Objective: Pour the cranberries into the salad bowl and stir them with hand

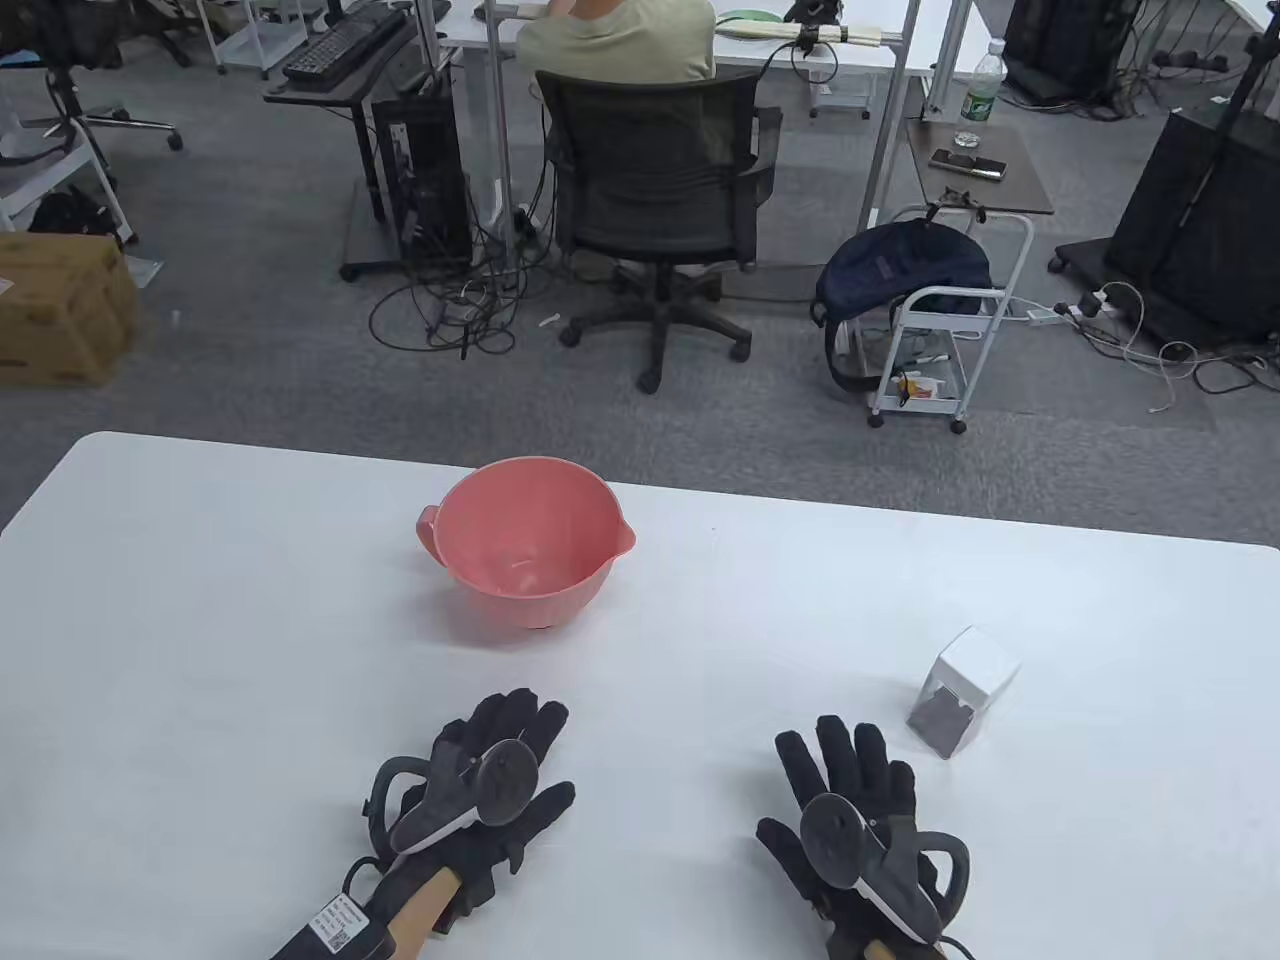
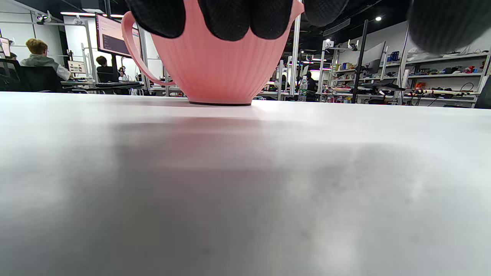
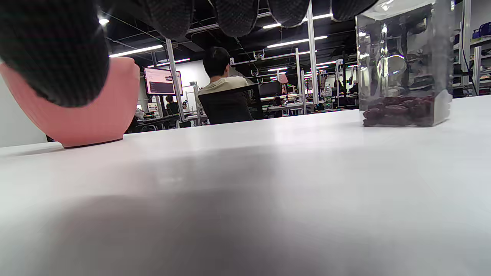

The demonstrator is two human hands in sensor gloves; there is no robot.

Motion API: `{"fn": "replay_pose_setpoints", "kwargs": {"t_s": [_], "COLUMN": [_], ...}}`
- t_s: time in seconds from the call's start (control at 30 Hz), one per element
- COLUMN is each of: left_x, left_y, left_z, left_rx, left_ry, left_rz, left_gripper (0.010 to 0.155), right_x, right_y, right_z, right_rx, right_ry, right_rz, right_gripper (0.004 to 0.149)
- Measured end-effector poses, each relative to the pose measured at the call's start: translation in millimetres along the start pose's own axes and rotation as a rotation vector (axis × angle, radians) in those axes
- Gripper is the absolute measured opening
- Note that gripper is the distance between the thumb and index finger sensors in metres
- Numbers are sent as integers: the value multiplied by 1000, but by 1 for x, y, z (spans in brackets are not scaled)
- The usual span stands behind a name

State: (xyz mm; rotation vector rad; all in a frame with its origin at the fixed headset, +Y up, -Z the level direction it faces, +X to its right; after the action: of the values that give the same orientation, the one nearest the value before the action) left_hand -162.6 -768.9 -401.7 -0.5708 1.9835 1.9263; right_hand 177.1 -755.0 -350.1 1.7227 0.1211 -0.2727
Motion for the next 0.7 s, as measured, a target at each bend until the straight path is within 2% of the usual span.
{"fn": "replay_pose_setpoints", "kwargs": {"t_s": [0.2,0.33,0.7], "left_x": [0,0,-1], "left_y": [-1,0,-2], "left_z": [2,2,2], "left_rx": [-2,-10,-16], "left_ry": [5,11,22], "left_rz": [15,13,17], "left_gripper": [82,82,82], "right_x": [6,15,64], "right_y": [3,4,16], "right_z": [2,4,0], "right_rx": [9,16,122], "right_ry": [-23,-99,-228], "right_rz": [19,67,322], "right_gripper": [83,83,77]}}
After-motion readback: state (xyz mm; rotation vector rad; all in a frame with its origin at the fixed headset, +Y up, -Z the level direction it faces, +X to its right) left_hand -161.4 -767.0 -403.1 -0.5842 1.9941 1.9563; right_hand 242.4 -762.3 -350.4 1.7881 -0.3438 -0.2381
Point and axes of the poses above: the tracker on the back of each hand, its own x axis roughly to the little-finger side, its own y axis roughly from the fingertips to the wrist, z = x × y, the point moved 4 cm from there along -y, roughly from the wrist to the fingertips, and after that the axes turned 14 degrees about -z, right-handed, at the moved point
